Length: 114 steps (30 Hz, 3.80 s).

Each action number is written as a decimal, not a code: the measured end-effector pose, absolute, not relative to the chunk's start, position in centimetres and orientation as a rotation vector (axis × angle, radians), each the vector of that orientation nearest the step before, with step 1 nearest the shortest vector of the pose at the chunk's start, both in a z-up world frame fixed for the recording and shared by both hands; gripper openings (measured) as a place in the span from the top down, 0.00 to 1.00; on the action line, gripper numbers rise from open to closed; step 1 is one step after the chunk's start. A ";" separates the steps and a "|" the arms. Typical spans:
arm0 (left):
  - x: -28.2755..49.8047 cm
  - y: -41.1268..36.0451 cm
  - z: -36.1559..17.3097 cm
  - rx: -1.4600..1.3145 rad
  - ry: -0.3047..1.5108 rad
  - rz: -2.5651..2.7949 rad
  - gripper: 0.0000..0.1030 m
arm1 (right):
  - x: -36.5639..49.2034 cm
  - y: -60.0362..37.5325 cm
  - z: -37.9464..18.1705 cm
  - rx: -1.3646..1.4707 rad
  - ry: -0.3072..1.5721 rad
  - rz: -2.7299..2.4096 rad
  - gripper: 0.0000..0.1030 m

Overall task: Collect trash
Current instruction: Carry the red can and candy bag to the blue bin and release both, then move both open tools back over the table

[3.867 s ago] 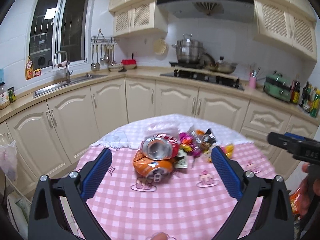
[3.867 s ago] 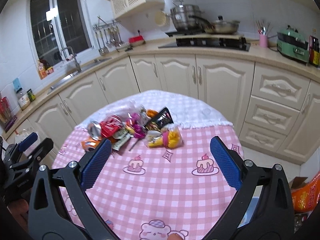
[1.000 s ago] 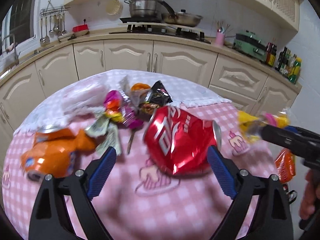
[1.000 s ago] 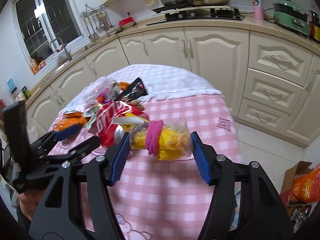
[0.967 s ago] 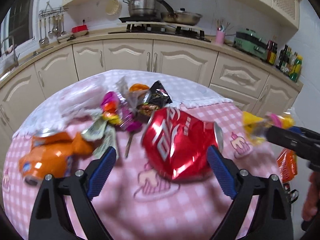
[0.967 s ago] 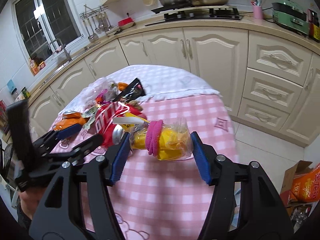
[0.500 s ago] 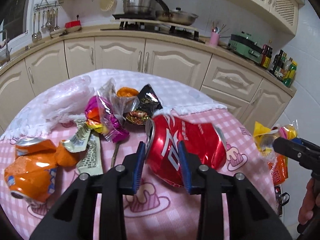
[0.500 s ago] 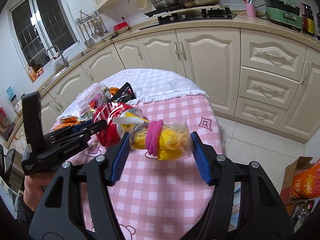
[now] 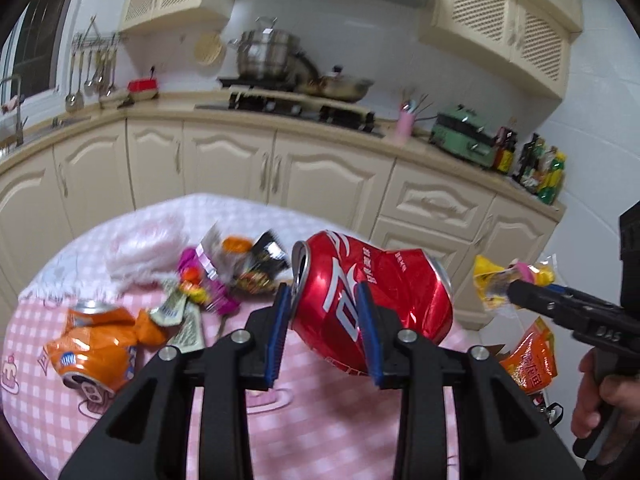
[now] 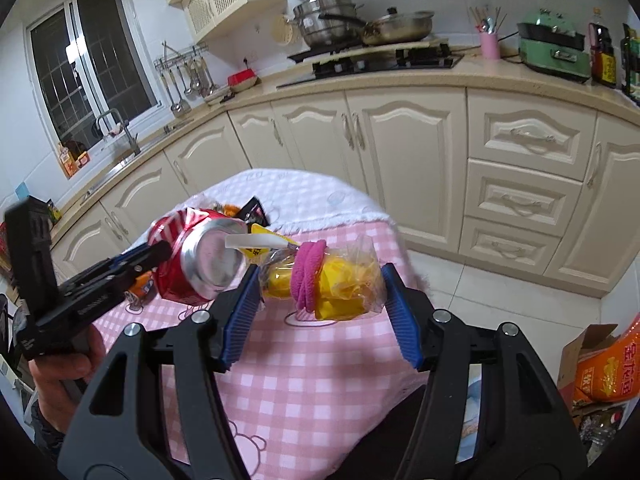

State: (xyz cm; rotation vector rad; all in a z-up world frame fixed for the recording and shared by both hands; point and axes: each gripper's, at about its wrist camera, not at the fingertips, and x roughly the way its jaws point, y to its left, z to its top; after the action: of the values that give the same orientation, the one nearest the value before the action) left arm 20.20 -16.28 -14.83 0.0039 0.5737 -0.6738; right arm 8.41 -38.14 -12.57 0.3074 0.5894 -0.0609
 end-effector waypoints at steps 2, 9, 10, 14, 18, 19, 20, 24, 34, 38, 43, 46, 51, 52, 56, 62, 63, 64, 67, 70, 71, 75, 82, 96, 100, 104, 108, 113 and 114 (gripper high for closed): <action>19.3 -17.1 -13.9 0.006 0.553 -0.701 0.69 | 7.6 -38.8 -12.1 0.307 0.574 -0.075 0.42; 15.4 -23.1 -12.8 0.062 0.532 -0.827 0.69 | 2.1 -46.2 -11.9 0.385 0.520 -0.222 0.42; 14.7 -24.3 -13.0 0.074 0.537 -0.850 0.69 | 1.2 -47.6 -12.4 0.407 0.521 -0.254 0.42; 12.1 -29.3 -15.1 0.126 0.577 -0.935 0.69 | -2.3 -53.6 -15.7 0.494 0.567 -0.400 0.42; 10.1 -35.1 -19.0 0.200 0.660 -1.021 0.69 | -5.0 -58.7 -21.4 0.593 0.666 -0.520 0.42; 9.8 -36.2 -19.9 0.220 0.678 -1.032 0.69 | -5.5 -59.6 -22.9 0.620 0.694 -0.536 0.42; 9.3 -37.8 -21.4 0.250 0.705 -1.044 0.69 | -5.8 -60.2 -24.4 0.644 0.723 -0.548 0.42; 8.1 -42.6 -27.0 0.340 0.821 -1.079 0.69 | -6.8 -62.6 -30.9 0.742 0.828 -0.570 0.42; 7.7 -50.3 -38.8 0.571 1.026 -1.055 0.67 | -6.7 -65.2 -41.5 0.956 0.958 -0.543 0.32; 7.9 -51.4 -40.6 0.625 1.038 -1.011 0.30 | -7.1 -65.8 -43.4 1.007 0.977 -0.567 0.06; 8.0 -50.5 -39.1 0.606 0.992 -0.965 0.13 | -8.2 -66.1 -42.8 1.010 0.947 -0.606 0.06; 7.8 -49.8 -37.3 0.584 0.951 -0.960 0.11 | -8.5 -66.2 -41.7 0.995 0.924 -0.624 0.06; 7.2 -48.5 -33.7 0.535 0.887 -0.969 0.09 | -8.2 -65.6 -38.8 0.951 0.889 -0.627 0.06; 7.0 -48.2 -32.8 0.525 0.870 -0.974 0.09 | -8.1 -65.5 -38.1 0.940 0.881 -0.628 0.06; 6.3 -46.8 -29.7 0.483 0.820 -0.990 0.09 | -7.6 -64.7 -35.5 0.902 0.847 -0.622 0.06; 5.4 -44.4 -24.7 0.414 0.733 -1.010 0.09 | -6.9 -63.4 -30.7 0.843 0.774 -0.611 0.06; 5.2 -44.1 -24.2 0.406 0.724 -1.011 0.09 | -6.8 -63.1 -29.7 0.830 0.759 -0.610 0.06; 5.1 -43.5 -23.2 0.390 0.707 -1.013 0.09 | -6.8 -62.7 -29.0 0.820 0.748 -0.607 0.06; 4.8 -41.7 -20.5 0.344 0.659 -1.013 0.09 | -6.5 -61.5 -26.1 0.785 0.702 -0.590 0.06; 4.8 -39.8 -18.4 0.307 0.616 -1.002 0.09 | -6.1 -60.2 -23.5 0.747 0.662 -0.561 0.06; 4.8 -39.0 -17.7 0.297 0.602 -0.996 0.09 | -5.9 -59.7 -22.6 0.733 0.651 -0.550 0.06; 5.0 -36.1 -15.1 0.260 0.549 -0.962 0.09 | -4.8 -56.6 -18.5 0.669 0.590 -0.487 0.06; 6.2 -30.0 -11.2 0.197 0.472 -0.854 0.08 | -1.9 -50.3 -12.5 0.564 0.514 -0.343 0.06; 7.7 -17.5 -7.1 0.083 0.379 -0.624 0.07 | 2.9 -35.9 -4.7 0.358 0.434 -0.073 0.06; 7.9 -14.0 -6.7 0.066 0.356 -0.551 0.06 | 4.0 -32.5 -4.2 0.313 0.435 -0.029 0.06; 8.3 -10.5 -6.8 0.057 0.349 -0.480 0.06 | 5.1 -29.9 -4.2 0.275 0.444 0.004 0.06; 8.9 -7.4 -7.3 0.044 0.351 -0.421 0.06 | 6.4 -28.0 -4.6 0.255 0.454 0.031 0.06; 10.5 -4.6 -8.6 0.043 0.377 -0.347 0.06 | 8.0 -27.1 -5.9 0.247 0.487 0.042 0.06; 10.9 -4.1 -9.0 0.043 0.386 -0.333 0.06 | 8.5 -26.9 -6.3 0.244 0.500 0.041 0.06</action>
State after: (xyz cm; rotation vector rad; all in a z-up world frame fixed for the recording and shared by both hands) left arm 10.87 -4.15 -9.03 0.0426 0.3857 -0.3329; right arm 8.54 -26.87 -6.33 0.2443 0.4996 0.0410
